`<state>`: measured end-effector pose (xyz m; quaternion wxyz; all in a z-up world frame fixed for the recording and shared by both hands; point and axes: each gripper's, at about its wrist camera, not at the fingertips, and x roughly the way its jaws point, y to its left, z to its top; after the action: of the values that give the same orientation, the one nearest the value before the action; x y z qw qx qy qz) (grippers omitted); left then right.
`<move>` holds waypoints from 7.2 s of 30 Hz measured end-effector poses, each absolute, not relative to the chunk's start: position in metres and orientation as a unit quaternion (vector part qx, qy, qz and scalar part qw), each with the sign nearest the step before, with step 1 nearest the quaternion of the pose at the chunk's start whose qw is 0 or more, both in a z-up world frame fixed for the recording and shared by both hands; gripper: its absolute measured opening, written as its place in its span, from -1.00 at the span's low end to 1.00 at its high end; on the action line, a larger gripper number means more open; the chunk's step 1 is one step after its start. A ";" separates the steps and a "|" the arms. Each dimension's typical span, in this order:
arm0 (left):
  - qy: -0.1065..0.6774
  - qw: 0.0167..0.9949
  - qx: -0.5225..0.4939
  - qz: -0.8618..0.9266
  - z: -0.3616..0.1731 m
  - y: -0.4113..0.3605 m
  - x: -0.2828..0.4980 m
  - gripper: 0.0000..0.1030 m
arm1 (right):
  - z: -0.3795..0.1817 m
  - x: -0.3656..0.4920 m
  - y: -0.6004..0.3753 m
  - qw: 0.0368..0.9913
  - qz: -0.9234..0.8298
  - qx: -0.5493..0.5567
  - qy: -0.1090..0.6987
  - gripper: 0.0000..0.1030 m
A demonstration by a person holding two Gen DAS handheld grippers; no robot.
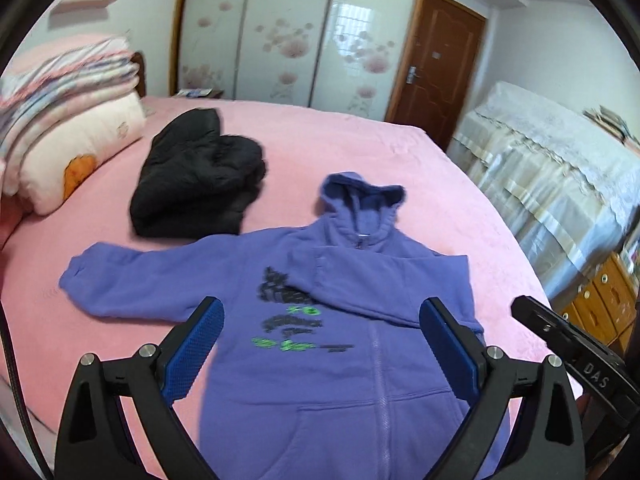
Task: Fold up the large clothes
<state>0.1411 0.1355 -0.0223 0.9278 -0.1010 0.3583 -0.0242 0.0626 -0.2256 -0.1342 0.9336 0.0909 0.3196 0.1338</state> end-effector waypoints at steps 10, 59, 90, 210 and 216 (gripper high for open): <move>0.358 0.926 -0.110 0.048 -0.023 0.287 0.129 0.90 | -0.118 0.080 -0.152 0.939 0.128 0.036 0.316 -0.29; 0.384 0.913 -0.119 0.074 -0.113 0.314 0.263 -0.74 | -0.248 0.166 -0.081 0.909 0.121 0.015 0.398 -0.29; 0.383 0.922 -0.039 0.025 -0.165 0.148 0.230 0.60 | -0.241 0.162 -0.184 0.918 0.107 0.040 0.380 -0.19; 0.423 0.906 -0.032 -0.008 -0.132 0.110 0.199 0.70 | -0.234 0.138 -0.292 0.893 0.099 0.038 0.437 -0.95; 0.410 0.912 -0.026 0.003 -0.119 0.118 0.149 0.72 | -0.218 0.082 -0.295 0.906 0.093 0.041 0.412 -0.95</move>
<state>0.1489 0.1176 -0.1191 0.9118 -0.0261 0.4098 0.0029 0.0822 -0.2946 -0.2179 0.9056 0.0414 0.4116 0.0934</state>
